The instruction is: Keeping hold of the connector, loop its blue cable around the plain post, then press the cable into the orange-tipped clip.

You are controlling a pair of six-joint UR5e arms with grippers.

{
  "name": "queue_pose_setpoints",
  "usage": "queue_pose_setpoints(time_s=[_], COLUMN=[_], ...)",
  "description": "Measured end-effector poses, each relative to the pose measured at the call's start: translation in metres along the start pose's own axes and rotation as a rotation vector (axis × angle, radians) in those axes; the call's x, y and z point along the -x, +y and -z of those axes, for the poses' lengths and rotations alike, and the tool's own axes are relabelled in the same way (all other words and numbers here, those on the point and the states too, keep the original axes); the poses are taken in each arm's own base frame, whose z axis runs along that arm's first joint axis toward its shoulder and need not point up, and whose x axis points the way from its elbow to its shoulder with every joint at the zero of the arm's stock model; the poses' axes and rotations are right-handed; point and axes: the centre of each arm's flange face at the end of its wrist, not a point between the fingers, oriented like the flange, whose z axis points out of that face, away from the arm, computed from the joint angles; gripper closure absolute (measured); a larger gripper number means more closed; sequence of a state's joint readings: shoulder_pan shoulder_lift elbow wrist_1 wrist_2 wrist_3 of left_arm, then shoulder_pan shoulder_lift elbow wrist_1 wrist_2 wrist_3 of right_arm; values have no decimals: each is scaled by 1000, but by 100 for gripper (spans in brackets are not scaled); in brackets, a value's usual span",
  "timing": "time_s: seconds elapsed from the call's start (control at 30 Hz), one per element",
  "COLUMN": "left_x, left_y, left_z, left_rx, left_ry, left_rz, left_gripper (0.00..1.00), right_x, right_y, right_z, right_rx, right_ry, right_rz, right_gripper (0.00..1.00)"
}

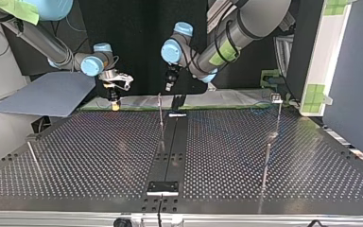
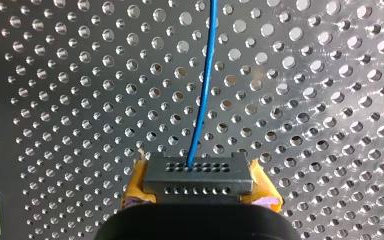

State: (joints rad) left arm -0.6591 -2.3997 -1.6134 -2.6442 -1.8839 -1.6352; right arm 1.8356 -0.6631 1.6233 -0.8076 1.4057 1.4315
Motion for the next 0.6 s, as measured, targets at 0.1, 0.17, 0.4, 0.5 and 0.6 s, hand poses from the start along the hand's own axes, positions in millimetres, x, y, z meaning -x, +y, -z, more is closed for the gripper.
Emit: queue_pose_setpoints(time_s=[0.1, 0.17, 0.4, 0.5, 0.6], left_x=[0, 1, 2, 2, 2], left_y=[1, 3, 7, 9, 10], left_z=[0, 0, 0, 0, 0], left_rx=[19, 35, 87, 107, 115], left_ry=[-2, -5, -12, -11, -10], left_rz=[-13, -26, -75, -93, -101], left_gripper=[0, 0, 0, 0, 0], right_x=[0, 0, 0, 0, 0], right_y=[0, 0, 0, 0, 0], right_z=[0, 0, 0, 0, 0], right_rx=[0, 0, 1, 1, 2], right_ry=[0, 0, 2, 3, 4], right_rz=[0, 0, 0, 0, 1], right_gripper=[100, 100, 100, 100, 100])
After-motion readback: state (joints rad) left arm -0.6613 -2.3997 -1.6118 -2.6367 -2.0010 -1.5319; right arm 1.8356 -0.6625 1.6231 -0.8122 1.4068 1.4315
